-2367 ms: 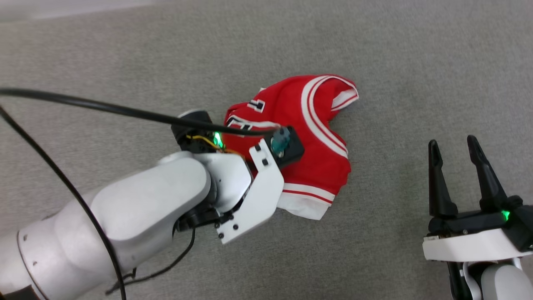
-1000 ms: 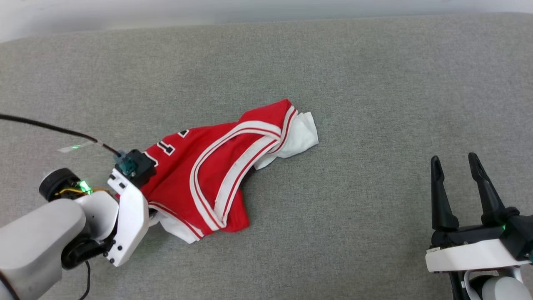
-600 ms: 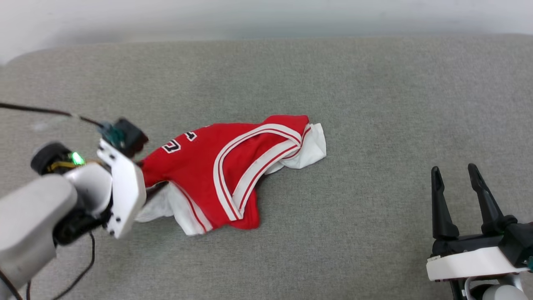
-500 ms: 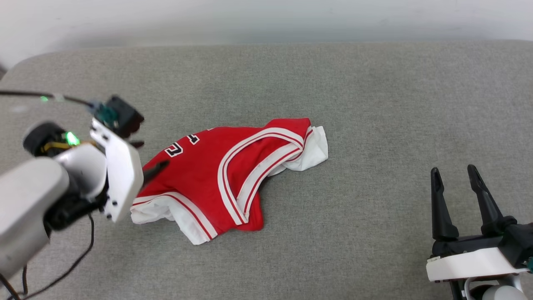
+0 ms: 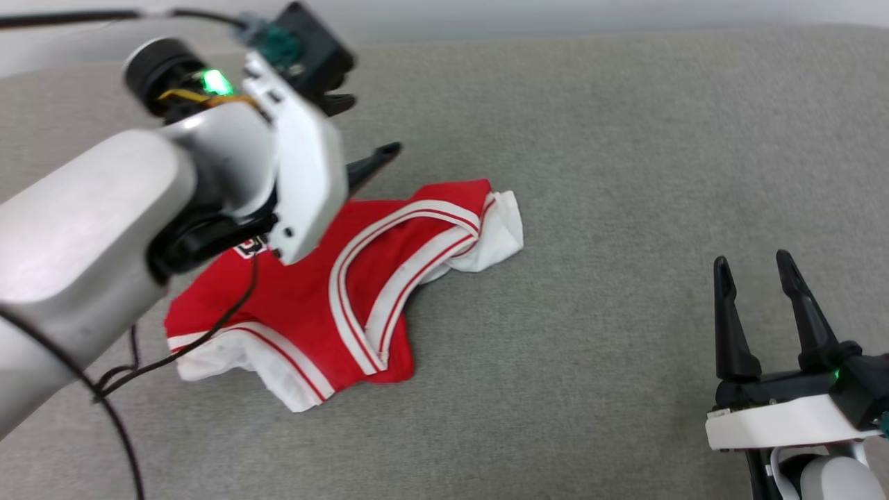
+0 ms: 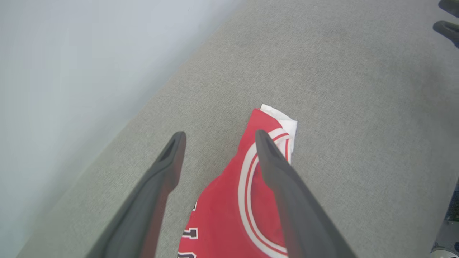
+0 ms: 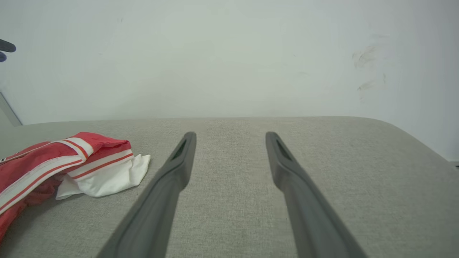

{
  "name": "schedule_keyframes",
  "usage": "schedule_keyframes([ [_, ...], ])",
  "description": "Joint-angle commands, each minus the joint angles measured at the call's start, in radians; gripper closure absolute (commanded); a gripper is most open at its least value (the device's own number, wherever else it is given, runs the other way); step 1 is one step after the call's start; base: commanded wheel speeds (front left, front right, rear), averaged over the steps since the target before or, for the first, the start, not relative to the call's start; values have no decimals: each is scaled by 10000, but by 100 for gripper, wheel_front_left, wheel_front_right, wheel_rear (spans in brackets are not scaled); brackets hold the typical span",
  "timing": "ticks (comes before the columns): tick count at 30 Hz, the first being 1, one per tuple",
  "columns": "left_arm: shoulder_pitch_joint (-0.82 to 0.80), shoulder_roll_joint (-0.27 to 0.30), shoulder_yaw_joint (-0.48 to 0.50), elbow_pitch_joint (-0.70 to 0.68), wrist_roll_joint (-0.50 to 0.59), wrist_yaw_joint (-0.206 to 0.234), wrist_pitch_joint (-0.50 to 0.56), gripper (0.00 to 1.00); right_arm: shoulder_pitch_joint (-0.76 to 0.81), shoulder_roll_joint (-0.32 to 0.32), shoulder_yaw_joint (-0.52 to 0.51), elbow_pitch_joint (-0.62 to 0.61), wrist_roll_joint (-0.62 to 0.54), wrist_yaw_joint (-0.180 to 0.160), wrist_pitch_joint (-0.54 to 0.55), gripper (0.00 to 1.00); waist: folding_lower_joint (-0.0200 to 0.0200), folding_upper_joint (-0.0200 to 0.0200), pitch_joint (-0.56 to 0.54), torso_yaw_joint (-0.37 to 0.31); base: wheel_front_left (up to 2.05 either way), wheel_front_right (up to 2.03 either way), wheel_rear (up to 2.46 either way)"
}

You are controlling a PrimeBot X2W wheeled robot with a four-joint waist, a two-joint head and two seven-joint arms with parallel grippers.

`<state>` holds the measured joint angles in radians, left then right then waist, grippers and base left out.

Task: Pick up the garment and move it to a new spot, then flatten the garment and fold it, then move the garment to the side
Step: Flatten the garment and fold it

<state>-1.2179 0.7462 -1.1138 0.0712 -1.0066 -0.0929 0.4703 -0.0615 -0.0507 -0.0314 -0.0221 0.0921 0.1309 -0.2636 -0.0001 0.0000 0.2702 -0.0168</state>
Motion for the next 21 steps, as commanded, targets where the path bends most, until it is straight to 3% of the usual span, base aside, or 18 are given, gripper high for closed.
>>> schedule_keyframes([
  [1, -314, -279, -145, 167, 8, -99, 265, 0, -195, 11, 11, -46, 88, -3, -16, 0, 1, 0, 357, -325, 0, 0, 0],
  [12, -1015, -1892, -1424, 1578, -350, -353, 2264, 0, -746, 11, 90, -195, 219, -3, -16, 0, 1, 0, 1531, -1115, 0, 0, 0],
  [17, -597, -2015, -1634, 1810, -429, -361, 2813, 0, -912, 11, 153, -235, 287, -3, -16, 0, 1, 0, 1898, -1341, 0, 0, 0],
  [21, 138, -1893, -1687, 1597, 116, -366, 3732, 0, -1022, 11, 168, -223, 328, -3, -16, 0, 1, 0, 2076, -1484, 0, 0, 0],
])
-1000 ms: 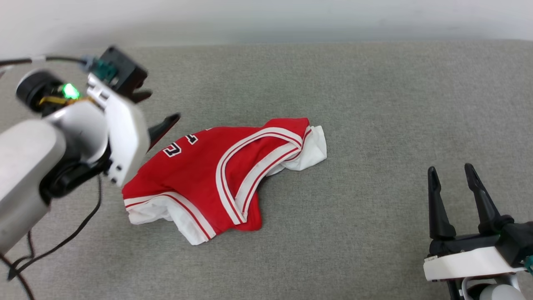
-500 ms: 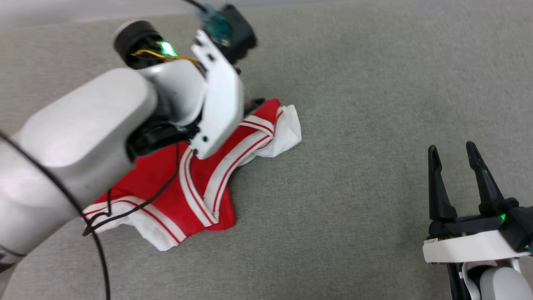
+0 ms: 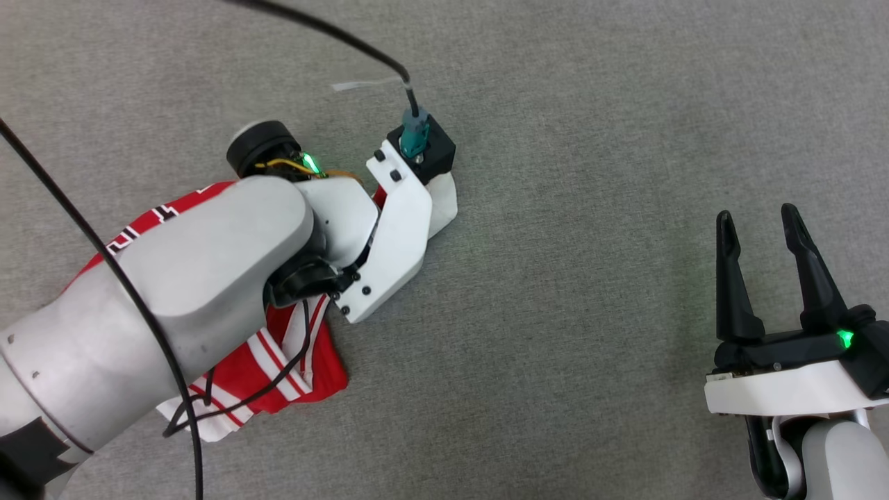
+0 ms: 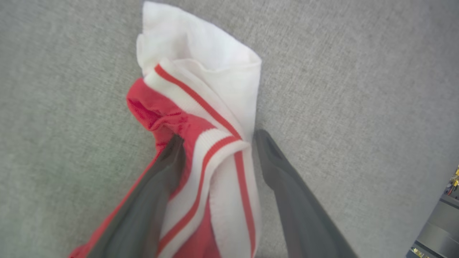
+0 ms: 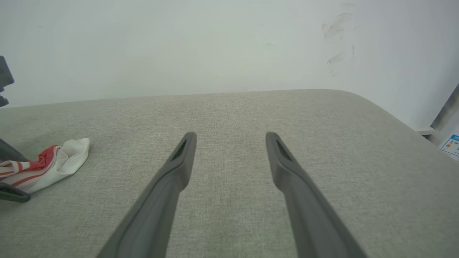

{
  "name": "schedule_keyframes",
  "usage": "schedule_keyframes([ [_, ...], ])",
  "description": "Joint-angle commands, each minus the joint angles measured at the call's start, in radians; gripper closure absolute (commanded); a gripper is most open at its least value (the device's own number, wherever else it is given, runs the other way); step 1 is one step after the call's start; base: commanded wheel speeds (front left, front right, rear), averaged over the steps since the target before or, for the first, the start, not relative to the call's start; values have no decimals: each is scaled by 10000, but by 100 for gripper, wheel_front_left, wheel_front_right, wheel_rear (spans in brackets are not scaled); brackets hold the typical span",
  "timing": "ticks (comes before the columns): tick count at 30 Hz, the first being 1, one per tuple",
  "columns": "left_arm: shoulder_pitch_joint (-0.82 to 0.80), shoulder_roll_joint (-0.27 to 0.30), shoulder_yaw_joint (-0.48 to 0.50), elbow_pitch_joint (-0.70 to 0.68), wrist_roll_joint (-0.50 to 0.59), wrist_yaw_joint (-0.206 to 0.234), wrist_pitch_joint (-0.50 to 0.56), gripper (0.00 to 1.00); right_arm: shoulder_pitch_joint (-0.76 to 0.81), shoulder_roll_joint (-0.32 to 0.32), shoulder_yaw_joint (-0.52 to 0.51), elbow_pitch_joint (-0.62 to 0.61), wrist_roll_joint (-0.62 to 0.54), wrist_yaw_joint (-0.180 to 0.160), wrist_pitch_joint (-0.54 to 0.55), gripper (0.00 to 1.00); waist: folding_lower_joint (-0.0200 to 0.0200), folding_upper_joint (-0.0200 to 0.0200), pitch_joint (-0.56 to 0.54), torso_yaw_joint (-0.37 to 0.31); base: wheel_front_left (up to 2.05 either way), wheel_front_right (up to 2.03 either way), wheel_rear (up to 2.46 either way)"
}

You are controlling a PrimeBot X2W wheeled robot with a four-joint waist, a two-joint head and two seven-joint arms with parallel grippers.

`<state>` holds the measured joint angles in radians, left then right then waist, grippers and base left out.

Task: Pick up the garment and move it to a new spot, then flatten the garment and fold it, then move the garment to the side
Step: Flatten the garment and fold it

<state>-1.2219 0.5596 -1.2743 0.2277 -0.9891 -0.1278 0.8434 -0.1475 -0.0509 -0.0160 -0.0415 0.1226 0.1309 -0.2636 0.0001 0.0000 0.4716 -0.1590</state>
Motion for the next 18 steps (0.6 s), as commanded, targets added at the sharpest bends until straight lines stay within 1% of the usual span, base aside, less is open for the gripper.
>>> schedule_keyframes([
  [1, 410, 12, -122, -22, 6, -17, 144, 0, -176, 13, 13, -19, 32, -3, -16, 0, -1, 0, 82, -85, 0, 0, 0],
  [3, 781, 47, -180, -59, 103, -19, 121, 0, -169, 13, -5, -5, 40, -3, -16, 0, -1, 0, 82, -105, 0, 0, 0],
  [5, 879, 9, -198, -98, 181, -20, -164, 0, -100, 13, -41, 20, 18, -3, -16, 0, -1, 0, 8, -81, 0, 0, 0],
  [6, 837, -52, -188, -123, 233, -20, -399, 61, -53, 13, -51, 42, -12, -3, -16, 0, -1, 0, -56, -54, 0, 0, 0],
  [7, 737, -97, -155, -163, 233, -20, -649, 100, -21, 13, -40, 60, -44, -3, -16, 0, -1, 0, -135, -33, 0, 0, 0],
  [14, -572, -350, -60, -228, 549, -16, -3291, 100, 194, 13, -123, 40, -207, -3, -16, 0, -1, 0, -746, 115, 0, 0, 0],
  [18, -1105, -828, -64, -131, 834, -17, -4398, 100, 174, 13, -170, -32, -212, -3, -16, 0, -1, 0, -851, 105, 0, 0, 0],
])
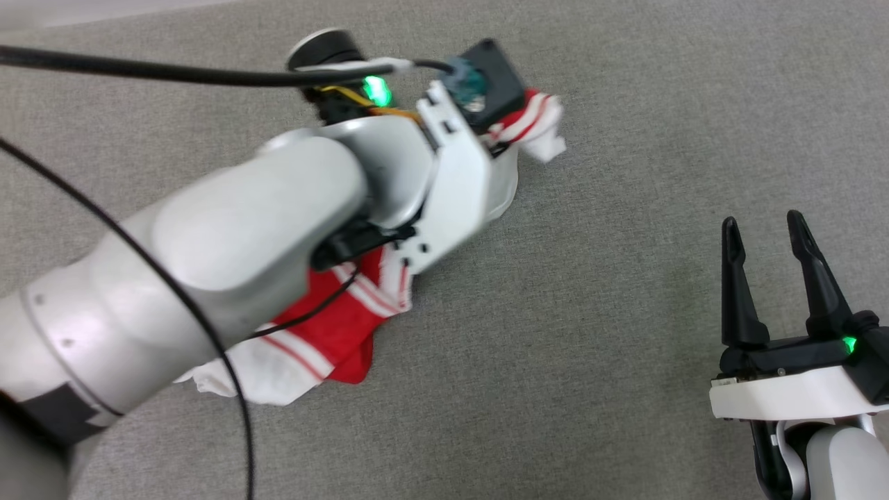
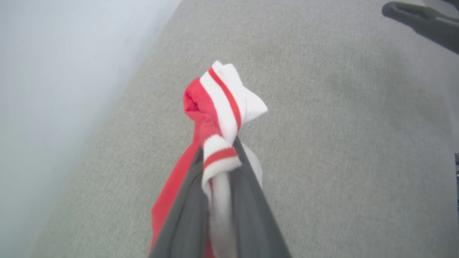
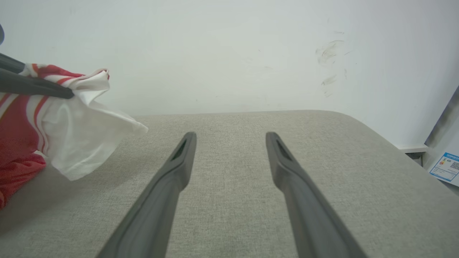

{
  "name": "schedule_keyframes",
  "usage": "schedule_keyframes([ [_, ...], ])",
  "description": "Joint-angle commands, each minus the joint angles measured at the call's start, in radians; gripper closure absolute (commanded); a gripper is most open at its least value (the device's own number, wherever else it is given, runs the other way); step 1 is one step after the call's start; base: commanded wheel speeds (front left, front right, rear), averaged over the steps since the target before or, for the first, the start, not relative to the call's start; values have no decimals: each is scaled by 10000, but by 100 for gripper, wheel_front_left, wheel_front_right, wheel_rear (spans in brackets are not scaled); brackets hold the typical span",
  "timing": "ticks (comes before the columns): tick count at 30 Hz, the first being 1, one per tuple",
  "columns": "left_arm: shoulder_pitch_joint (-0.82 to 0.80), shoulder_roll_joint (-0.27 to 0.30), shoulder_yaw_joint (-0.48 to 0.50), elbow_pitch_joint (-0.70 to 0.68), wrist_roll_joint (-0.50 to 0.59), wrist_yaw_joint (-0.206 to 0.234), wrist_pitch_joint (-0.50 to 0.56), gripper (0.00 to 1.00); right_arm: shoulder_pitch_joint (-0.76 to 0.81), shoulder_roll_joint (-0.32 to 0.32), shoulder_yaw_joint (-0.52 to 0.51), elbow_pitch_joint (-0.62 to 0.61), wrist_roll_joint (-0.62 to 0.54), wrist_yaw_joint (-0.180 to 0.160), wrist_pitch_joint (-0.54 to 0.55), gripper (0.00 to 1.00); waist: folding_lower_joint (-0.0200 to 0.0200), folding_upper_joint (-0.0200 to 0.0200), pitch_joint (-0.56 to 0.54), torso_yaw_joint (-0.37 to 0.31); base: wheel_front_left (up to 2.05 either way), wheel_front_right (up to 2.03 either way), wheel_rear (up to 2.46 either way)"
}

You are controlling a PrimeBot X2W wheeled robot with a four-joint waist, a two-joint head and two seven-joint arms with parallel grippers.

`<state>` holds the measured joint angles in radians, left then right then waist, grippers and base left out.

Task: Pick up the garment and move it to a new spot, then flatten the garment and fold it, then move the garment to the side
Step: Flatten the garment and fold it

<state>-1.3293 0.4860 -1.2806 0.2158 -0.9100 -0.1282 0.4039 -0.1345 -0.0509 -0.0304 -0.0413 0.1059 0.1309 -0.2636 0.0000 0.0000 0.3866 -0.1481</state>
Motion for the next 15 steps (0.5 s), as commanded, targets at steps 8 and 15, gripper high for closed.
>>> schedule_keyframes([
  [8, 1284, -1582, -1, 186, 1289, -7, -423, 100, 87, 13, -219, -148, 84, -3, -16, 0, 0, 0, 261, -151, 0, 0, 0],
  [15, 3513, -2294, 11, 348, 2164, -7, 459, 100, -144, 13, -328, -94, 243, -3, -16, 0, 0, 0, 530, -365, 0, 0, 0],
])
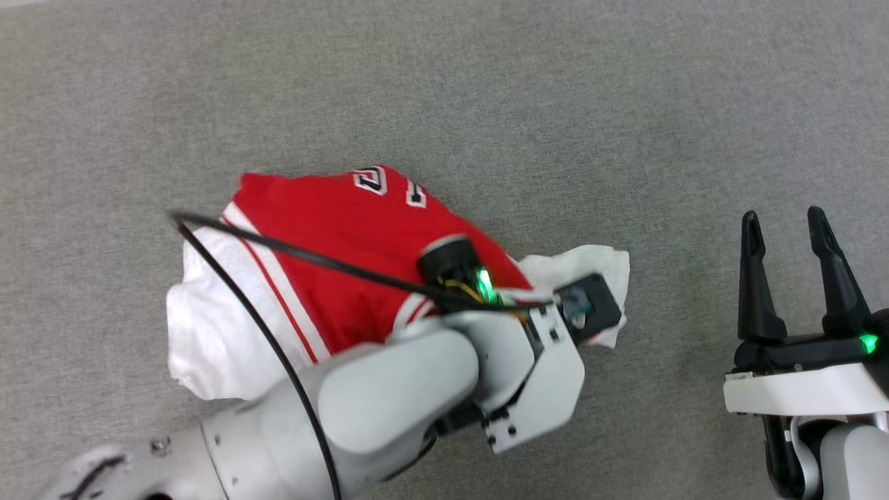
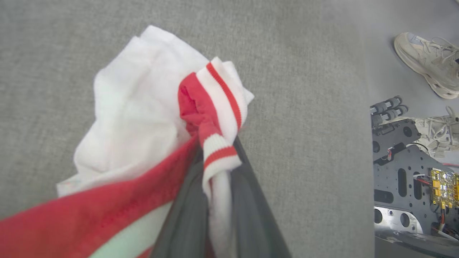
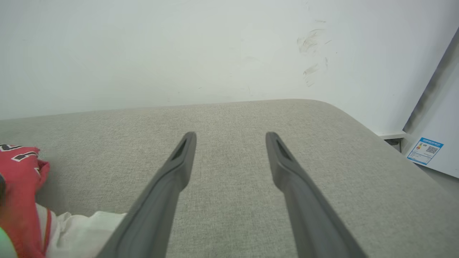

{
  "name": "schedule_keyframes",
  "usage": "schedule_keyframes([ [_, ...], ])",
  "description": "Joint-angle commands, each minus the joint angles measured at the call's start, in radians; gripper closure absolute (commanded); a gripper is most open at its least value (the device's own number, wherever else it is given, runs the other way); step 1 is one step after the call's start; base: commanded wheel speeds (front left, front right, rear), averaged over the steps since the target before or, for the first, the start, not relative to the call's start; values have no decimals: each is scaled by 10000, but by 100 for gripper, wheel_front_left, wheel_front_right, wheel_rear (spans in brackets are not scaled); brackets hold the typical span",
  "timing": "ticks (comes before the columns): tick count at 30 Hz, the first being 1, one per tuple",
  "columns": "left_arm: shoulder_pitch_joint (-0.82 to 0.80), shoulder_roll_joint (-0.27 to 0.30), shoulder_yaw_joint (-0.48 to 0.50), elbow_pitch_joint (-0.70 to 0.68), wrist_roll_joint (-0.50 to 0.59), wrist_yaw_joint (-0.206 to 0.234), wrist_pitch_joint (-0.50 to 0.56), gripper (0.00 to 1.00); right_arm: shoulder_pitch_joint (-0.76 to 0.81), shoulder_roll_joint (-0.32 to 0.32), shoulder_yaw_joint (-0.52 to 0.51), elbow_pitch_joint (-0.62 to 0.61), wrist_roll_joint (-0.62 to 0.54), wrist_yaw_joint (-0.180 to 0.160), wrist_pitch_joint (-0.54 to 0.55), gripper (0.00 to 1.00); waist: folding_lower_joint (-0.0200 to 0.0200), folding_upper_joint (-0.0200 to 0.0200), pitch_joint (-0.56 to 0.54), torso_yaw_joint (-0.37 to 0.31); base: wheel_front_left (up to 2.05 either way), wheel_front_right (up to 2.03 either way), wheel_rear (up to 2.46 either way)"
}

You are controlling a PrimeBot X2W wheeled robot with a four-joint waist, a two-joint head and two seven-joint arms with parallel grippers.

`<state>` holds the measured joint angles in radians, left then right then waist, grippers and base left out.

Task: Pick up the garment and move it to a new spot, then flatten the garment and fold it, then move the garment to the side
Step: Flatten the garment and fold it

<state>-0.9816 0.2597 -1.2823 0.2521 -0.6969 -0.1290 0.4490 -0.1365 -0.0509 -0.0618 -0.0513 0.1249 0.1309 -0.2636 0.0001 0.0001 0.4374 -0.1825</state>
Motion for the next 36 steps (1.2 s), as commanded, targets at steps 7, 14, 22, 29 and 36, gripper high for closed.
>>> schedule_keyframes([
  [7, 318, -79, 20, 24, 222, 0, -103, 0, 6, 13, -89, 110, 18, -3, -16, 0, -1, -1, -230, 80, 0, 0, 0],
  [14, -547, 140, 26, -157, -233, 0, -1894, 0, 400, 13, -200, 225, -115, -3, -16, 0, -1, -1, -1080, 658, 0, 0, 0],
  [22, -1777, 1480, 836, -278, -872, 25, -2569, 0, 710, 12, -165, 313, -152, -3, -16, 0, -1, -1, -1798, 1405, 0, 0, 0],
  [29, -2054, 3304, 1158, -302, -1702, 23, -1204, 0, 860, 12, -179, 277, -153, -3, -16, 0, -1, -1, -1931, 1764, 0, 0, 0],
  [36, -1574, 4889, 744, -822, -2793, 13, 1053, 0, 849, 12, -234, 260, -242, -3, -16, 0, -1, -1, -1761, 1978, 0, 0, 0],
])
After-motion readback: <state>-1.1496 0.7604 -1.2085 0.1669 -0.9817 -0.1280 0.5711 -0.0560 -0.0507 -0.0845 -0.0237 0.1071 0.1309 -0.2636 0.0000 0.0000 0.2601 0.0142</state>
